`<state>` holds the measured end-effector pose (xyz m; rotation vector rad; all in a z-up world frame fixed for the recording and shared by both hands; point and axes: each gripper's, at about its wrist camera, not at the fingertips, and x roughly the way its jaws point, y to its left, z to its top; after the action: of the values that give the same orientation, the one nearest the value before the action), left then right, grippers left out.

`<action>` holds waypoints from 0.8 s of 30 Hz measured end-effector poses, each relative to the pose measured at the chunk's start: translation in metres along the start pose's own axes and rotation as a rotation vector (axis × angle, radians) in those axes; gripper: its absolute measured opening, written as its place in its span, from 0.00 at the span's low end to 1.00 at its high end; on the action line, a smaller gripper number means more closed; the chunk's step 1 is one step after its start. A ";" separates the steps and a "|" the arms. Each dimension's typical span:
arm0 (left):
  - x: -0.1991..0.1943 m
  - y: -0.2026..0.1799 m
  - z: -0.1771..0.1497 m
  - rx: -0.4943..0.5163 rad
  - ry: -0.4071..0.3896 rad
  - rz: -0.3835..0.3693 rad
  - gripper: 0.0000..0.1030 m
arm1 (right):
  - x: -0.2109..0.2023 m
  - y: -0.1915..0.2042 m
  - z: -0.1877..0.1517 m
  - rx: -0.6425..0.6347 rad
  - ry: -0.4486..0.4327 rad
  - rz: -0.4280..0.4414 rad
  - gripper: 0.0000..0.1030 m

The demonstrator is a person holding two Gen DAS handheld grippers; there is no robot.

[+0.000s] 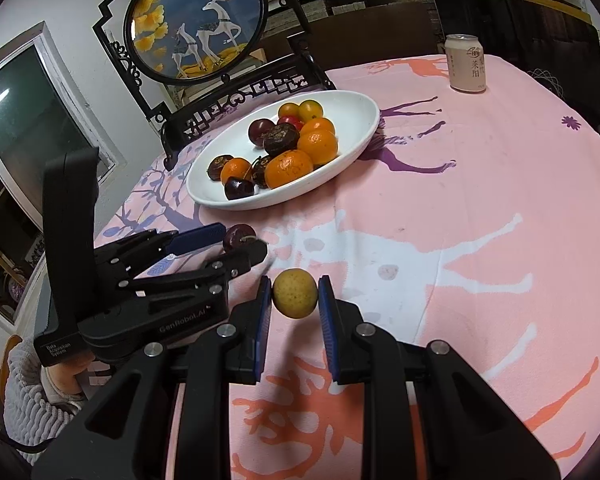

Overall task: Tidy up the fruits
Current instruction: 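Grasp a dark cherry with the left tool while the right tool grasps a tan round fruit, then carry the cherry and tan fruit to the plate and open both tools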

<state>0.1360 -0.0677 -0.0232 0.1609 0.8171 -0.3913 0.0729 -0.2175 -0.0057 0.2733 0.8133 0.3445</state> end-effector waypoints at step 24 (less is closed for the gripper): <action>-0.035 0.082 0.082 -0.249 -0.144 0.071 0.27 | 0.022 0.009 0.110 0.027 -0.074 0.014 0.23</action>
<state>0.2021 -0.0065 0.0572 -0.0698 0.7088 -0.2290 0.1674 -0.2117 0.0555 0.3156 0.7442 0.3349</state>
